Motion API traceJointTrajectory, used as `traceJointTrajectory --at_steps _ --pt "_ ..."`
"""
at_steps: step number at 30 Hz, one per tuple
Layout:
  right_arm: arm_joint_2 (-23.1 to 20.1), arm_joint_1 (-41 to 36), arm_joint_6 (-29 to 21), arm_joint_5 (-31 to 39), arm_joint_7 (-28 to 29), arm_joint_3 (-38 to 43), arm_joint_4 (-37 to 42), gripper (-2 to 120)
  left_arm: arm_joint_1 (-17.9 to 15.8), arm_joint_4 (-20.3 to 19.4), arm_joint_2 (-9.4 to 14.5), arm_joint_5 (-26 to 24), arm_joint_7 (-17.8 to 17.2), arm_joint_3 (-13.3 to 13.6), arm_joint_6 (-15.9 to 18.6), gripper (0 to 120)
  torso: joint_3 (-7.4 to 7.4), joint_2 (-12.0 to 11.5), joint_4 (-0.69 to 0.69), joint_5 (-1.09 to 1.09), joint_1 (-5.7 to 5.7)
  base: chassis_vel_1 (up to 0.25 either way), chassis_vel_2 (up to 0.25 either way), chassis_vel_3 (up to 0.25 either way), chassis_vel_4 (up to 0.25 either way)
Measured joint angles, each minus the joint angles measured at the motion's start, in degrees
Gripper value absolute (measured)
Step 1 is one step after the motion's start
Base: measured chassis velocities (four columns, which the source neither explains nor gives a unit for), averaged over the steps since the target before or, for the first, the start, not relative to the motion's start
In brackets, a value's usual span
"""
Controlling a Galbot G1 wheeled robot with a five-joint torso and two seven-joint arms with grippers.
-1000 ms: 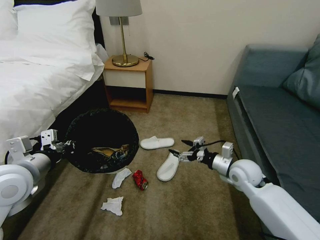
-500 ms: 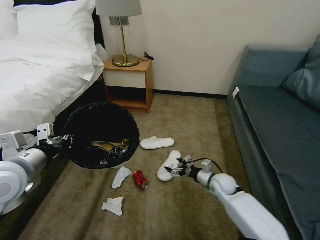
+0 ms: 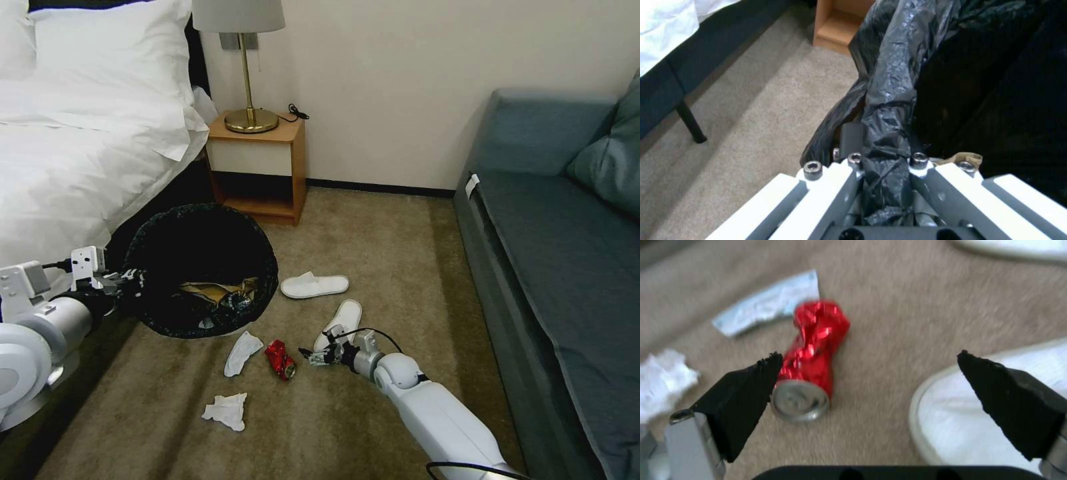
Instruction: Pick up the trash bin, then pick up the garbage on the floor and place it into the trash bin.
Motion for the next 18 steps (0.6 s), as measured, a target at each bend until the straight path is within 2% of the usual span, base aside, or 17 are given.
traceJointTrajectory --at_steps 8,18 --pt "2.8 1.66 1.67 -4.42 0.69 -0.73 -5.19 100 -0.48 0.13 0.02 -0.69 -0.4 -0.07 0.0 2 0.0 0.0 -0.01 0.0 0.0 0.0 0.0 0.0 0.0" --pt "6.27 4.22 2.36 -6.13 1.12 -2.93 -9.02 100 0.41 -0.07 -0.21 -1.32 -0.71 -2.14 0.0 2 0.0 0.0 0.0 0.01 0.0 0.0 0.0 0.0 0.0"
